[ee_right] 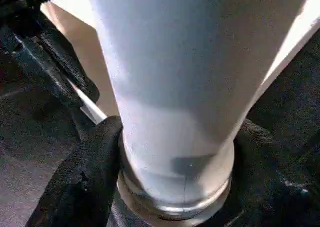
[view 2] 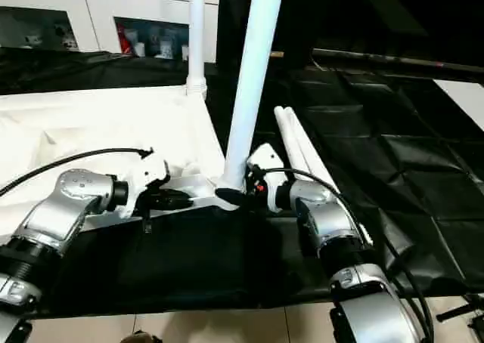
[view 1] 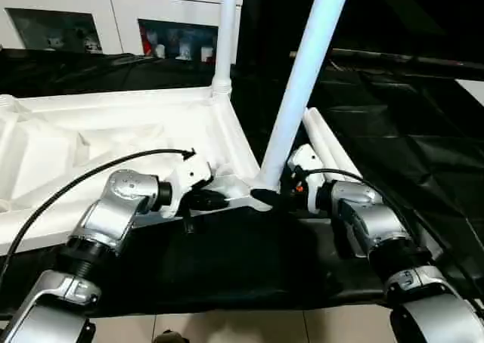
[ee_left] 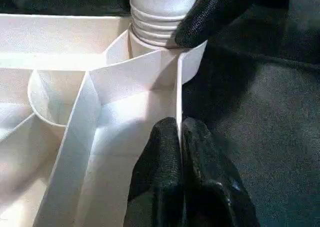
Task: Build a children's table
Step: Rotate leg to tighten
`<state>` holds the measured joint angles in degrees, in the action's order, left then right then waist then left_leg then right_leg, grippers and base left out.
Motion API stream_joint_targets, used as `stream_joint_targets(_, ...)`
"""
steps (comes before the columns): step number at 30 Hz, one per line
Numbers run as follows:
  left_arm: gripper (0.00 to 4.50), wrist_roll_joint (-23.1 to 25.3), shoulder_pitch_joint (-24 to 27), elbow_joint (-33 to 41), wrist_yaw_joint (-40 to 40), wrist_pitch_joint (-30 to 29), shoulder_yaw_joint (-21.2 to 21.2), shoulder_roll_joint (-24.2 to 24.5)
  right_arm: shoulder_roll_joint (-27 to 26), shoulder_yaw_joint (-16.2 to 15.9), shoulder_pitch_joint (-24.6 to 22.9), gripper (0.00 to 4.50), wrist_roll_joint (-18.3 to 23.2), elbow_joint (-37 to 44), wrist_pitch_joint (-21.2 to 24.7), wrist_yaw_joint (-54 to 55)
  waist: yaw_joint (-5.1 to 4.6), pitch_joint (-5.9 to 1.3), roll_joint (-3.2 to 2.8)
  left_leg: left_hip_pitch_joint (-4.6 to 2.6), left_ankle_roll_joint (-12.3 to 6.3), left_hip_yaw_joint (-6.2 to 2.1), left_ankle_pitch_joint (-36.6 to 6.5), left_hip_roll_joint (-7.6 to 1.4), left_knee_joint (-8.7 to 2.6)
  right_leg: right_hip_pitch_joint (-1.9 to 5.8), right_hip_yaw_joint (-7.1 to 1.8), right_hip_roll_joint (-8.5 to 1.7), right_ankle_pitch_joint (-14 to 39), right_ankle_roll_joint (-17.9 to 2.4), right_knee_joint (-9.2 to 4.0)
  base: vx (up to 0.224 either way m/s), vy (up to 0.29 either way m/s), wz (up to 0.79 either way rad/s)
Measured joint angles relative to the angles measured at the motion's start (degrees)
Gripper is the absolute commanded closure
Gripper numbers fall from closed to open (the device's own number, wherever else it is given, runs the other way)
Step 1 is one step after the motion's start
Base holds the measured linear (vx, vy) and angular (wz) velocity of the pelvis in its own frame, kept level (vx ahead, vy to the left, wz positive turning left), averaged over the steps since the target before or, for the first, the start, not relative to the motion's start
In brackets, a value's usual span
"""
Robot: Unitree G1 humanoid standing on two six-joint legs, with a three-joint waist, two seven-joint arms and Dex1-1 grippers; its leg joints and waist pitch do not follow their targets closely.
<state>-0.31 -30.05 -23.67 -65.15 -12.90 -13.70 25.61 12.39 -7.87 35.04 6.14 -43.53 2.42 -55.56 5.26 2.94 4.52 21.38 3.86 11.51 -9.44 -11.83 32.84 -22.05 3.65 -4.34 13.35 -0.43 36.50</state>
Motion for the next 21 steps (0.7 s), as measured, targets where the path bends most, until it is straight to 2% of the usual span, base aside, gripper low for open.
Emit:
stream_joint_targets(5,4.50,0.1,0.1,0.1,1.1,-0.4,0.0,-0.6,-0.5,0.1,-0.2,1.76,0.1,0.0,0.2,1.4,-0.05,0.01,0.01,-0.02,0.00,0.00,0.0,0.00,0.01,0.00,-0.01,0.00,0.0,0.0,0.03,0.000,0.000,0.00)
stream_joint_targets(9,4.50,2.4,-2.1,-3.0,8.0,-0.9,0.0,-4.3,-4.3,3.6,0.8,1.78,0.1,-2.7,0.8,13.6,-0.12,0.00,0.01,-0.10,0.01,0.01,0.0,0.01,0.13,0.04,-0.05,-0.03,0.0,0.0,0.17,0.000,0.000,0.00)
stream_joint_targets(14,4.50,6.2,-6.7,-9.6,19.6,-2.0,-0.3,-12.4,-10.1,9.0,3.8,1.78,0.2,-7.4,1.4,34.6,0.15,-0.01,-0.01,-0.20,0.03,0.02,0.0,0.05,0.14,0.12,-0.06,-0.07,0.0,0.0,0.23,0.000,0.000,0.00)
stream_joint_targets(16,4.50,6.8,-7.8,-11.3,22.1,-1.9,-0.8,-14.5,-11.4,9.8,4.1,1.78,0.2,-7.9,1.3,38.5,0.52,-0.03,-0.05,-0.20,0.03,0.02,0.0,0.05,0.14,0.14,-0.07,-0.08,0.0,0.0,0.21,0.000,0.000,0.00)
stream_joint_targets(21,4.50,7.6,-8.5,-13.4,23.4,0.5,-1.4,-15.4,-12.2,9.8,4.5,1.78,-1.3,-8.8,0.0,41.9,0.72,-0.17,-0.29,-0.18,0.03,0.02,0.0,0.06,0.13,0.14,-0.05,-0.08,0.0,0.0,0.18,0.000,0.000,0.00)
